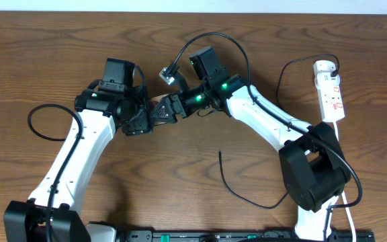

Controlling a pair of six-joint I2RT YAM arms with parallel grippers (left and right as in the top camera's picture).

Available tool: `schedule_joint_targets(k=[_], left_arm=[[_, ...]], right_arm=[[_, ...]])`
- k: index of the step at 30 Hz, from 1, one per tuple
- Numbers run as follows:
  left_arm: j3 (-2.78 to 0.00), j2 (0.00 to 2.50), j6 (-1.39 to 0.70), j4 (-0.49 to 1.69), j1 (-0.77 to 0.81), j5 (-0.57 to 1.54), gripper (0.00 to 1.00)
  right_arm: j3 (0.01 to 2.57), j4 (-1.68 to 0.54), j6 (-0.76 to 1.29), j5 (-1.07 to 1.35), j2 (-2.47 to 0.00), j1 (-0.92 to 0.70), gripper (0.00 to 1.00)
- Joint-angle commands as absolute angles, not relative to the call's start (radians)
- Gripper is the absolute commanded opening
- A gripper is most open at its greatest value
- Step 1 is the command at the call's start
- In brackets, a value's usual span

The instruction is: Plug charger to phone and switch on socket

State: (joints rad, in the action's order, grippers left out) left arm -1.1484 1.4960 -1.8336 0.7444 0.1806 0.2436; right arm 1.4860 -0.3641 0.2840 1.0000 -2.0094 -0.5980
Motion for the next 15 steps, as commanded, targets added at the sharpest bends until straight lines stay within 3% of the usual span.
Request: schedule_joint_targets(k=[1,8,15], left_arm=[[-1.153,1.478,-1.842,0.744,0.183,0.287,0.07],[-1.153,1.478,-1.842,0.744,0.183,0.307,0.07],[-1.153,1.478,-1.842,0.743,0.183,0.326,0.07]], right_arm=[[1.505,-0.342,0.31,0.991,-2.012,-0.616,0.82],[1.505,-0.332,0.326,0.985,-2.013,-0.619,0.74],[1.503,-0.342,0.326,0.956,-2.014,-0.634,0.53]])
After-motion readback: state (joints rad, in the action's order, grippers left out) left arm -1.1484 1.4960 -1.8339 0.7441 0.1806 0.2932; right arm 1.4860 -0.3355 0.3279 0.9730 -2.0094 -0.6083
